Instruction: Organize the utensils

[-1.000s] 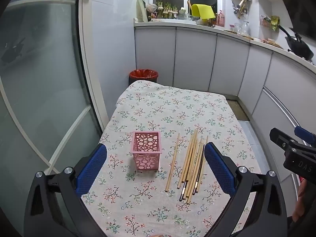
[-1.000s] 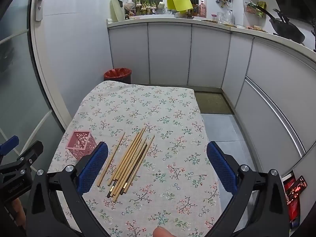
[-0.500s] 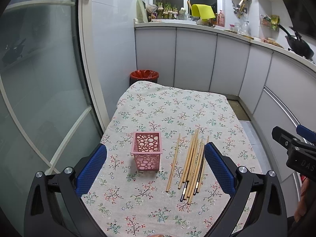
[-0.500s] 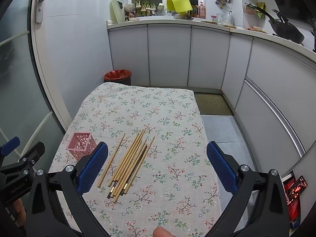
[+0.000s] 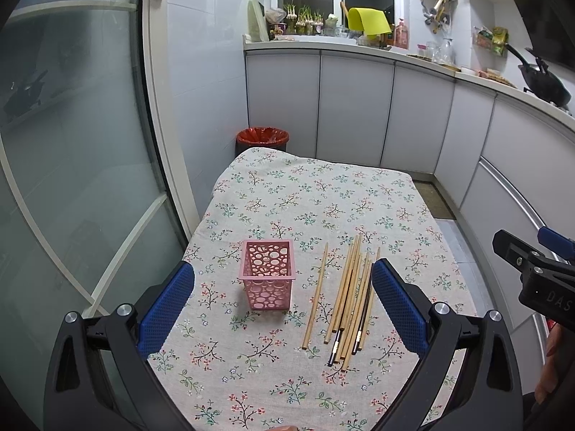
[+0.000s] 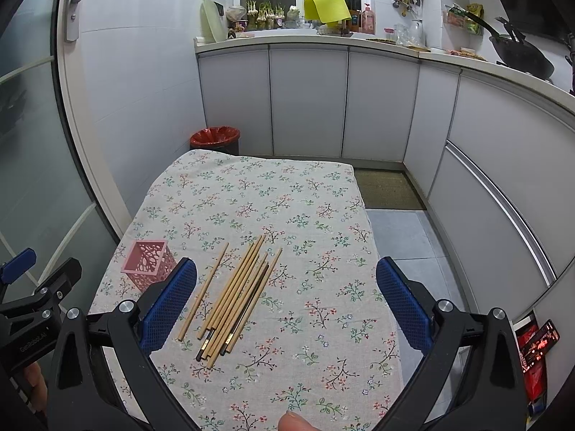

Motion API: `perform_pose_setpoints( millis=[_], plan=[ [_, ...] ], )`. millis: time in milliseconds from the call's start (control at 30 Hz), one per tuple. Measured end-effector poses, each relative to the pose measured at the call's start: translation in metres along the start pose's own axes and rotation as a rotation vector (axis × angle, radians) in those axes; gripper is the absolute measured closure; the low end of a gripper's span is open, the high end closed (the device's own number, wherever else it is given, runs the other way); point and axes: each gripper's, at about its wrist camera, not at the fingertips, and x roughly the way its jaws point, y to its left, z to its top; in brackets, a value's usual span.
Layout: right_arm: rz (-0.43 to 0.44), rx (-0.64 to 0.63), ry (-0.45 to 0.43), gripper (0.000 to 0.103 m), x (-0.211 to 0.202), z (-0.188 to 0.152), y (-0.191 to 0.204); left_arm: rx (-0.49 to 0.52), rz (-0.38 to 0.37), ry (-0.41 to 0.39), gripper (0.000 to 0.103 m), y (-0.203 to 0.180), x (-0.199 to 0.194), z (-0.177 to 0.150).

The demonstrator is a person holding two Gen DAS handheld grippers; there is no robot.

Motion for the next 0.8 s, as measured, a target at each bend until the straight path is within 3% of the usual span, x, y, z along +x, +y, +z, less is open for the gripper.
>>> perform_pose_setpoints(
  millis=[800],
  plan=[
    [0.001,0.0,-0.001,0.007,0.0002,0.0007,0.0018,0.005,0.003,-0.009,0.007,-0.0027,-0.0038,-0.0025]
  ],
)
